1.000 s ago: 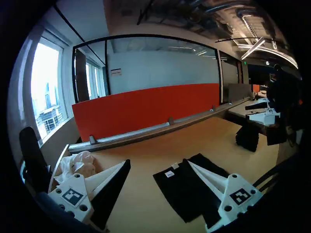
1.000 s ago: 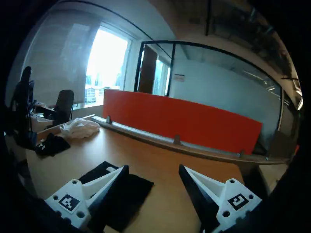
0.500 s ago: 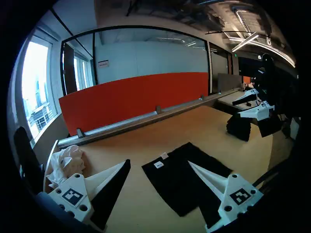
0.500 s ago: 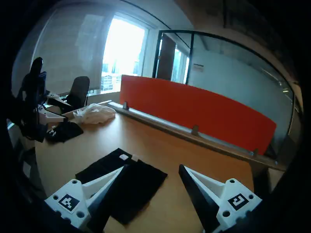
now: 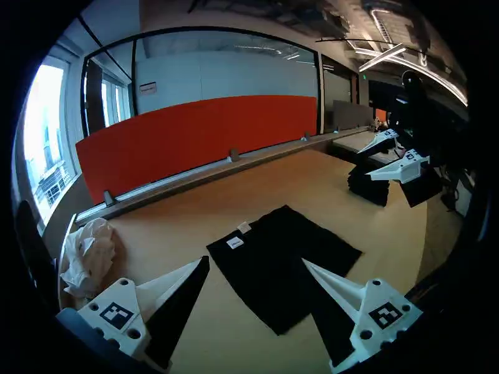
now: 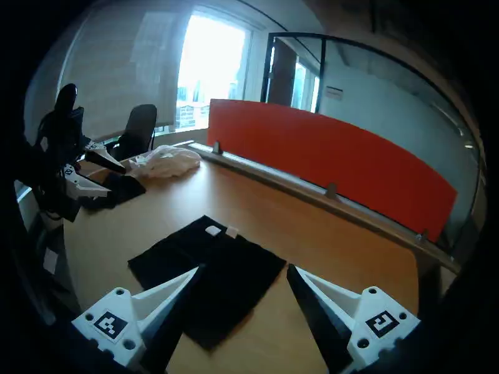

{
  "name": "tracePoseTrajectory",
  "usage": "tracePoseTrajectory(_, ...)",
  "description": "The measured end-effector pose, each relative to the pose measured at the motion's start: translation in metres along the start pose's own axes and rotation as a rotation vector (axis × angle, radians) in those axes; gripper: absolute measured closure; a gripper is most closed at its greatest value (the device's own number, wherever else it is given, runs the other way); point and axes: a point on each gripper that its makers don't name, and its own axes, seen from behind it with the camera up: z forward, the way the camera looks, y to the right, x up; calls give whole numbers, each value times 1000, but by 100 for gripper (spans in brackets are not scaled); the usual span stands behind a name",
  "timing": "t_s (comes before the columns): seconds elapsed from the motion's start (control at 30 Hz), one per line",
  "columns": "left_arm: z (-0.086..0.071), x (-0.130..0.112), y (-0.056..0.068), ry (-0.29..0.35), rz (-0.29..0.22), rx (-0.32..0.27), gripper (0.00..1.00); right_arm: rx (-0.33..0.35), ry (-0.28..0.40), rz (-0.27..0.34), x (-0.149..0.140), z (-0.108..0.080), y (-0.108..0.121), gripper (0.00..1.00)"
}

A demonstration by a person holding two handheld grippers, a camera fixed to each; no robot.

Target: Fold towel

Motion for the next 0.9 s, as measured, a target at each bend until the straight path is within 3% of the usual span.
tracePoseTrajectory(0.9, 34, -80, 31, -127, -15, -75, 1, 78, -146, -9, -93, 33, -36, 0)
